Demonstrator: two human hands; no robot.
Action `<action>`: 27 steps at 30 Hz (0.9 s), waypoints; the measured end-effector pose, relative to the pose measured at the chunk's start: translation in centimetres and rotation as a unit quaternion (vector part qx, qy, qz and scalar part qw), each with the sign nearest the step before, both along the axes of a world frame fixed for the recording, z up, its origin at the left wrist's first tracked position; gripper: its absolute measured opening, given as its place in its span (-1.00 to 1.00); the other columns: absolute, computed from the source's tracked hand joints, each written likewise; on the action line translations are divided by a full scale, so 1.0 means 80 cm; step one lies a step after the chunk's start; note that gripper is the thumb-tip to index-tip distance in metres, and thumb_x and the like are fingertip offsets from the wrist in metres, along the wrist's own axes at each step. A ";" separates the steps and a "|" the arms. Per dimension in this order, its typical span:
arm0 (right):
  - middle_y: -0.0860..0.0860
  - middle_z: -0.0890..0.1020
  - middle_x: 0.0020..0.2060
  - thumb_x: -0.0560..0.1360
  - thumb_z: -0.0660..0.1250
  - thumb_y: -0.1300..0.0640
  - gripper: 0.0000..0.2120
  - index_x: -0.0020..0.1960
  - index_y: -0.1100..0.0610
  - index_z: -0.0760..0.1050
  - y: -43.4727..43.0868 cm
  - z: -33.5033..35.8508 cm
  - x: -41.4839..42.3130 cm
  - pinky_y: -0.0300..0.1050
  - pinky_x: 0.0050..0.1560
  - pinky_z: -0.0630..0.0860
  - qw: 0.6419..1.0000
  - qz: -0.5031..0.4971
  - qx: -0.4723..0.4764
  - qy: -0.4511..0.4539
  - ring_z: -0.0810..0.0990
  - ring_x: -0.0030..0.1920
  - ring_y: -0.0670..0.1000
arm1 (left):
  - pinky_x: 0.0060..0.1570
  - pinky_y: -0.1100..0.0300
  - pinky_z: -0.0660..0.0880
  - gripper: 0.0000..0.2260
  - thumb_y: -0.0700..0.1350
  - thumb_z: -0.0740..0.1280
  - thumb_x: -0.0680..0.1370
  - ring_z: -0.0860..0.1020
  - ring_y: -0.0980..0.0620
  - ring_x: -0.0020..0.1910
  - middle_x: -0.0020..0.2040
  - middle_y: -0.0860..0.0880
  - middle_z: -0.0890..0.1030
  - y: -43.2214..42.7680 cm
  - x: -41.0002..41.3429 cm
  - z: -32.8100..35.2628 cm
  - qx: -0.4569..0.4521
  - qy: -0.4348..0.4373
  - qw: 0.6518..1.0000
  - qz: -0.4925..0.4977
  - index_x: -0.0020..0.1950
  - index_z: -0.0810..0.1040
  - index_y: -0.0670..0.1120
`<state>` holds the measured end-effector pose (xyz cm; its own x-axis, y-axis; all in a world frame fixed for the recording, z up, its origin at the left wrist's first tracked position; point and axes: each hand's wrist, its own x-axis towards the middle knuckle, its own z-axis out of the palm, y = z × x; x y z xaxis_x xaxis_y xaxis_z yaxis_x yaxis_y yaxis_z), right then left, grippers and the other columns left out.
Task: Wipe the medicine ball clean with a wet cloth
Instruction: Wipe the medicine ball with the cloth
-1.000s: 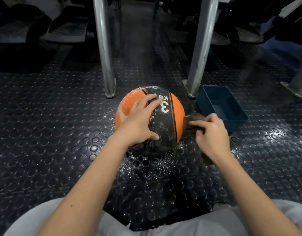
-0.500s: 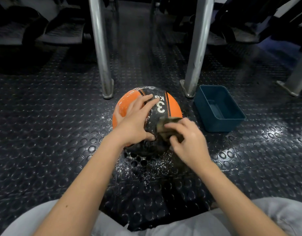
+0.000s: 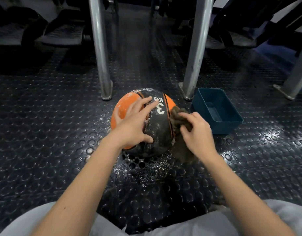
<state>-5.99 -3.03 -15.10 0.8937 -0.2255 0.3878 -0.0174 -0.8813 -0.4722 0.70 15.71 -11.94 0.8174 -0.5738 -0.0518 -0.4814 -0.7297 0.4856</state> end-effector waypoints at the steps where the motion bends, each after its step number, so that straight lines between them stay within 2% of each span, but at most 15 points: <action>1: -0.06 0.45 -0.10 0.45 0.31 0.31 -0.64 0.23 0.14 0.53 -0.001 -0.002 0.001 -0.03 0.02 0.45 1.000 -0.011 0.006 0.006 0.52 0.01 0.12 | 0.36 -0.19 -0.33 -0.05 0.02 0.55 0.32 -0.16 0.26 0.47 0.49 0.31 -0.11 -0.001 -0.001 0.000 0.002 -0.004 1.000 -0.002 0.49 -0.03 0.31; 5: 0.05 0.56 -0.10 0.38 0.28 0.27 -0.65 0.15 0.19 0.57 0.044 -0.008 -0.027 -0.01 -0.06 0.54 0.997 0.060 0.001 -0.042 0.55 -0.08 0.13 | 0.36 -0.19 -0.32 -0.04 0.00 0.55 0.31 -0.15 0.25 0.47 0.50 0.30 -0.10 -0.001 -0.001 -0.001 0.002 -0.010 1.000 0.006 0.49 -0.02 0.30; 8: 0.05 0.57 -0.10 0.37 0.31 0.29 -0.67 0.13 0.18 0.57 0.048 -0.007 -0.032 -0.07 -0.12 0.51 0.994 0.102 -0.029 -0.028 0.56 -0.10 0.12 | 0.37 -0.17 -0.30 -0.05 0.00 0.55 0.32 -0.14 0.26 0.47 0.50 0.30 -0.10 0.002 0.000 0.000 0.002 -0.010 1.000 0.007 0.49 -0.02 0.30; 11: 0.03 0.54 -0.04 0.43 0.31 0.31 -0.65 0.19 0.12 0.55 0.010 -0.006 -0.002 0.00 0.02 0.49 1.000 0.011 0.023 -0.004 0.53 0.02 0.12 | 0.37 -0.17 -0.32 -0.04 -0.01 0.55 0.31 -0.13 0.27 0.47 0.50 0.30 -0.09 0.003 -0.002 0.001 -0.006 0.001 1.000 0.007 0.49 -0.01 0.30; 13: 0.02 0.53 -0.02 0.45 0.30 0.29 -0.65 0.22 0.11 0.53 0.000 -0.009 0.000 -0.02 0.05 0.46 0.999 -0.030 0.041 0.012 0.52 0.05 0.11 | 0.37 -0.17 -0.33 -0.04 -0.02 0.56 0.31 -0.14 0.28 0.46 0.49 0.31 -0.08 0.000 -0.003 0.001 -0.010 0.003 1.000 0.000 0.49 0.01 0.30; 16: 0.04 0.54 -0.07 0.41 0.27 0.27 -0.66 0.17 0.16 0.55 0.035 -0.008 -0.020 -0.04 -0.04 0.48 0.999 0.007 0.027 -0.028 0.53 -0.03 0.11 | 0.37 -0.17 -0.32 -0.04 -0.03 0.57 0.30 -0.13 0.29 0.46 0.49 0.32 -0.07 -0.002 -0.002 0.001 -0.010 -0.005 1.000 0.000 0.48 0.02 0.30; 19: 0.04 0.56 -0.10 0.37 0.28 0.26 -0.67 0.12 0.17 0.57 0.056 -0.004 -0.034 -0.08 -0.15 0.51 0.996 0.069 -0.032 -0.042 0.55 -0.10 0.11 | 0.37 -0.18 -0.30 -0.04 -0.03 0.55 0.31 -0.15 0.27 0.47 0.50 0.31 -0.09 0.002 0.000 0.001 0.012 -0.012 1.000 -0.005 0.49 -0.01 0.29; 24: -0.03 0.48 -0.09 0.43 0.28 0.34 -0.64 0.18 0.08 0.56 -0.002 0.007 0.005 -0.02 0.04 0.46 0.998 -0.006 0.055 0.026 0.51 0.02 0.11 | 0.36 -0.20 -0.34 -0.05 0.01 0.53 0.33 -0.21 0.26 0.47 0.51 0.28 -0.15 0.000 0.000 0.001 0.050 -0.030 0.998 -0.030 0.51 -0.05 0.24; 27: -0.07 0.43 -0.11 0.45 0.28 0.33 -0.63 0.22 0.10 0.53 -0.004 0.007 0.001 -0.11 0.01 0.41 0.996 -0.022 0.077 0.048 0.50 0.01 0.07 | 0.39 -0.20 -0.36 -0.14 0.02 0.51 0.36 -0.20 0.30 0.44 0.49 0.30 -0.09 0.001 -0.001 0.002 0.039 -0.020 0.997 -0.064 0.48 0.04 0.25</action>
<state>-5.88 -3.34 -14.55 0.9132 -0.3150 0.2584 -0.1063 -0.7965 -0.5953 0.66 15.78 -11.82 0.7399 -0.6692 -0.0688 -0.5914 -0.6959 0.4074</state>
